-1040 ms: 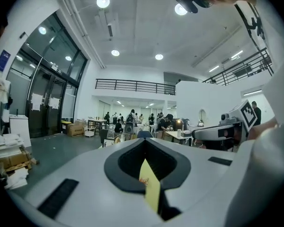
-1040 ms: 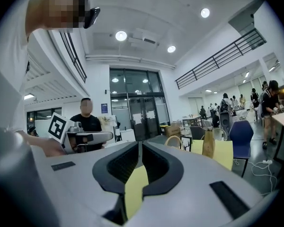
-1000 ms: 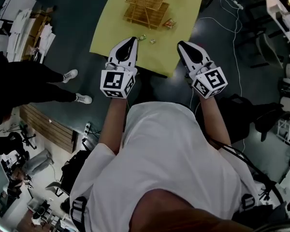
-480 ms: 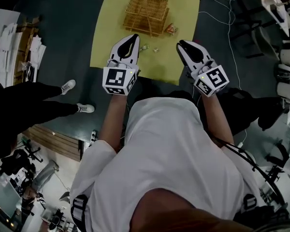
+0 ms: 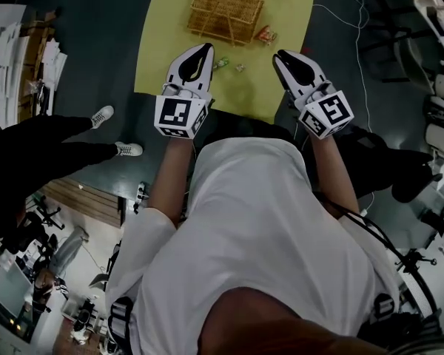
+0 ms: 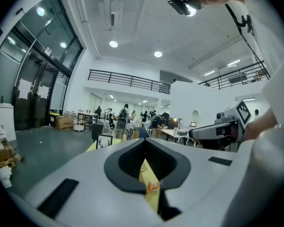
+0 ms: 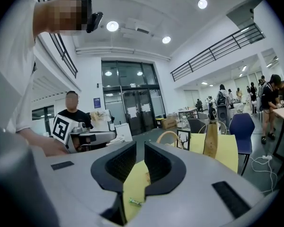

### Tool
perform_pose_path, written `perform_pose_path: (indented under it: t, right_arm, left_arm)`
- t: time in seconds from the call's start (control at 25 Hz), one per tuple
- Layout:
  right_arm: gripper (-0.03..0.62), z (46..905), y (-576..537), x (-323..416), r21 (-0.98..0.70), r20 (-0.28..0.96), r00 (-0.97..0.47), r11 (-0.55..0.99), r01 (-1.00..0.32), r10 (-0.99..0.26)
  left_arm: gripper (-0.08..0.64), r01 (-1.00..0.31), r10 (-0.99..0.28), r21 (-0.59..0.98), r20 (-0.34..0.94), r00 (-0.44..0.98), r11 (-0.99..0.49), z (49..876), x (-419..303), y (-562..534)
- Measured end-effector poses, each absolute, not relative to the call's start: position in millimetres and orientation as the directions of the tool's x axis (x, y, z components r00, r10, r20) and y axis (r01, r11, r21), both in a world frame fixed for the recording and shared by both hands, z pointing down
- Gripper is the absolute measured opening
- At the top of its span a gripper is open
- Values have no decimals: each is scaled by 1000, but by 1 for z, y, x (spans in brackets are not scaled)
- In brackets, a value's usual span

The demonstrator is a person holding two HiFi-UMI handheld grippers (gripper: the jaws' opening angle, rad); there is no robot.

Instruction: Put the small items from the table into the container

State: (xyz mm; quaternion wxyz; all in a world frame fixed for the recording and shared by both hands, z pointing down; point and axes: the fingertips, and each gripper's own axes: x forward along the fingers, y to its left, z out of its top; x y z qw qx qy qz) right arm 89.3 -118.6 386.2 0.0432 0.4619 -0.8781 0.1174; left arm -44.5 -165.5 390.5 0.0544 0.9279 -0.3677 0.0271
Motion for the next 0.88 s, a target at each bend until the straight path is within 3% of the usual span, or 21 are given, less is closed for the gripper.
perform_pose_path:
  t: [0.28,0.88]
  right_arm:
    - [52,429,-144,109,-159,260,-612,591,-790,-747]
    - [156,613,-207,158,-169,570,-620,662,-730,-539]
  left_arm:
    - [8,-724,-715,93,114,690,-684,411,-30,-169]
    - [9,-789,-760,145,215,614,-597,462,-10,-165]
